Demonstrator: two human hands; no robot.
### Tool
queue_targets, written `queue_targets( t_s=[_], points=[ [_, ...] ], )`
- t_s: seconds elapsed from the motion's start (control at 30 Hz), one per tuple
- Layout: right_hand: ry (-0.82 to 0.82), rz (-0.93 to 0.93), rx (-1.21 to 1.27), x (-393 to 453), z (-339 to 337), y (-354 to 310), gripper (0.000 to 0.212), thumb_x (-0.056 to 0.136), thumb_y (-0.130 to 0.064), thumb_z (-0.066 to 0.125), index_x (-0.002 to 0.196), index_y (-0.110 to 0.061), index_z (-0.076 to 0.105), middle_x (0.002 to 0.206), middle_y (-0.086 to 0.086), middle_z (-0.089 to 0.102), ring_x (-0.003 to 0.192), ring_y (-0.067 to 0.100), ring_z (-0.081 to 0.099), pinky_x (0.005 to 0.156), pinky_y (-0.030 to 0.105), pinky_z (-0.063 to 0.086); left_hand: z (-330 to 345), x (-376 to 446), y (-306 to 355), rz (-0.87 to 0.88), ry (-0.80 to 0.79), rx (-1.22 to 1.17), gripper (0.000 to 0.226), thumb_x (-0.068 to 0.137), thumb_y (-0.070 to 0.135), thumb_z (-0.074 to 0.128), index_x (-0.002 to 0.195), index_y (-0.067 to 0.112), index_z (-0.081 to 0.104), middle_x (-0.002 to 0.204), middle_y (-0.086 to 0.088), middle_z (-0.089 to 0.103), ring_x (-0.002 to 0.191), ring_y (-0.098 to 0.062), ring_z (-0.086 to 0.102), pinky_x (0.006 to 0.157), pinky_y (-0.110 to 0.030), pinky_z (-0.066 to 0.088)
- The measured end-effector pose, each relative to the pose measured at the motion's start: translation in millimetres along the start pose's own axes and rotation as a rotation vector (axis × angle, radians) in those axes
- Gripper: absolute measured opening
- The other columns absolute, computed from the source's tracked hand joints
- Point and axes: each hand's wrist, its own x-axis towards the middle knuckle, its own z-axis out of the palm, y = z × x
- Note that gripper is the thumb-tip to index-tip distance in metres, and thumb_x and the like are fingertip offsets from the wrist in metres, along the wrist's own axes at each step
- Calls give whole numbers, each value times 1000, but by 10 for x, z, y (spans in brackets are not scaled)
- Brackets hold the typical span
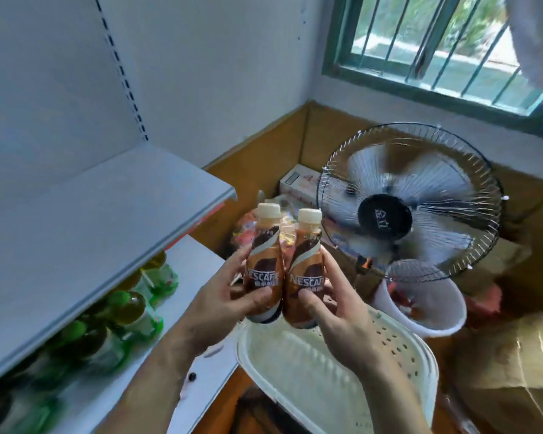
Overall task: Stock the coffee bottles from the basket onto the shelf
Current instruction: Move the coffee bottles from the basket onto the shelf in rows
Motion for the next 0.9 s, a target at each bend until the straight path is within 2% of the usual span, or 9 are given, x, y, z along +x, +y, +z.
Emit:
queue_targets(
  t_s=[0.13, 0.23, 0.3, 0.4, 0.5, 0.6, 0.77, 0.83, 0.9],
  points=[
    [-91, -96, 44, 63, 391, -364, 75, 92, -40, 70, 155, -67, 40, 147, -9, 68, 130, 15, 68, 106, 50, 60, -436, -327, 147, 61, 118, 81, 70, 88, 42, 87, 144, 64, 51, 138, 22, 68, 127, -6, 67, 99, -30, 60],
    [-171, -153, 60, 66, 726, -620, 74, 90, -47, 72, 148, -79, 38, 145, -9, 68, 126, 14, 70, 102, 49, 63, -798, -653, 241, 91, 239, 103, 72, 85, 42, 84, 148, 55, 52, 137, 18, 71, 131, -6, 63, 104, -34, 58],
    [-242, -178, 75, 32, 955, -824, 74, 93, -41, 73, 143, -83, 38, 140, -10, 71, 121, 13, 74, 98, 47, 65, -1029, -895, 294, 104, 308, 129, 70, 90, 35, 86, 148, 55, 51, 134, 17, 72, 128, -5, 66, 104, -35, 59],
    [-334, -218, 49, -14, 1319, -1053, 75, 97, -32, 68, 150, -76, 38, 136, -12, 73, 121, 13, 74, 100, 45, 64, -1341, -1238, 323, 130, 408, 172, 69, 93, 24, 85, 142, 60, 52, 127, 19, 75, 120, -3, 70, 98, -29, 60],
    [-430, -277, 25, -129, 1737, -1279, 73, 100, -30, 67, 161, -56, 37, 136, -14, 73, 122, 8, 72, 101, 39, 63, -1648, -1655, 304, 127, 527, 186, 70, 90, 28, 87, 141, 62, 53, 126, 20, 75, 120, -5, 70, 100, -36, 60],
    [-512, -361, 0, -255, 2095, -1503, 71, 105, -14, 69, 151, -61, 40, 123, -23, 76, 111, 5, 75, 90, 30, 65, -1925, -2034, 271, 128, 642, 211, 76, 90, 22, 88, 139, 67, 51, 124, 23, 74, 117, -4, 71, 102, -39, 61],
    [-624, -406, 5, -377, 2641, -1746, 73, 104, -11, 69, 150, -62, 43, 125, -21, 77, 113, 9, 75, 99, 44, 63, -2241, -2537, 258, 142, 808, 283, 85, 89, 17, 88, 121, 84, 47, 120, 29, 73, 117, -6, 71, 104, -33, 57],
    [-673, -411, 19, -392, 2834, -1793, 73, 104, -10, 68, 157, -53, 42, 128, -16, 76, 116, 12, 74, 103, 48, 61, -2333, -2667, 240, 130, 870, 298, 83, 88, 19, 89, 126, 80, 47, 121, 29, 73, 118, -7, 71, 106, -39, 57],
    [-702, -415, 23, -387, 3009, -1827, 74, 104, -9, 67, 159, -51, 40, 129, -18, 76, 118, 10, 73, 105, 45, 60, -2410, -2753, 216, 121, 919, 304, 81, 89, 18, 88, 136, 70, 47, 123, 30, 72, 119, -4, 70, 108, -41, 56]
  ],
)
